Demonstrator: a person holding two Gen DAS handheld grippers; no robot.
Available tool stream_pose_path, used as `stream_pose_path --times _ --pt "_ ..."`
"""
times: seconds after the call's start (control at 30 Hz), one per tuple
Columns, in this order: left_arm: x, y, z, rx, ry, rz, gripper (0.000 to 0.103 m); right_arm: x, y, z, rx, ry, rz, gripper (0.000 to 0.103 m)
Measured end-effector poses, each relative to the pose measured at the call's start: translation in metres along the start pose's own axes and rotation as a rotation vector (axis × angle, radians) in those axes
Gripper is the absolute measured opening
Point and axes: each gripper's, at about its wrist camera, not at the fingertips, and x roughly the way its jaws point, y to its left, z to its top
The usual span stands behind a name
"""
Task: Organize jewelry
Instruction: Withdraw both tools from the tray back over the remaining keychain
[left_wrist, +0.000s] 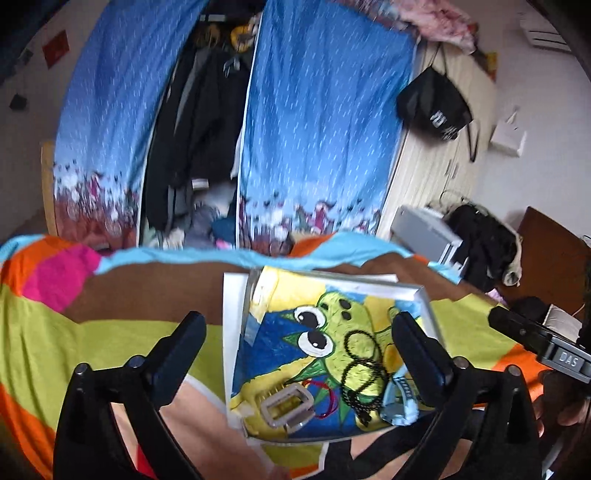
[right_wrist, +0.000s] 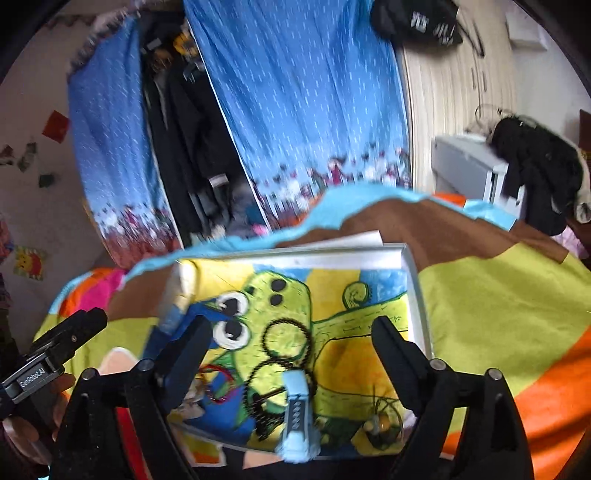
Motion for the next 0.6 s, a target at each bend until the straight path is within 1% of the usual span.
stream_pose_path --times 0.07,0.13,0.2,0.37,0.5,0.6 --pt "-0.023 -0.005 0.001 0.013 -0.034 -0.009 0.101 -0.029 0.005 -0.005 0.002 -0.055 0.002 0.100" --pt "-0.043 -0.008 0.000 0.026 -0.055 -0.013 0.101 -0.058 0.011 -0.012 -0.006 -0.111 0.007 0.103" --pt "-0.069 -0.014 -0.005 0.039 -0.079 -0.018 0.101 -0.078 0.017 -0.018 -0.016 -0.140 0.004 0.103" --pt "-0.114 -0.023 -0.021 0.076 -0.105 -0.033 0.101 -0.136 0.031 -0.047 -0.030 -0.211 0.017 0.103" --pt "-0.150 -0.030 -0.041 0.098 -0.123 -0.039 0.101 -0.167 0.039 -0.070 -0.044 -0.241 0.021 0.103" --pt "-0.167 -0.030 -0.054 0.102 -0.128 -0.038 0.101 -0.185 0.043 -0.088 -0.053 -0.257 0.024 0.103"
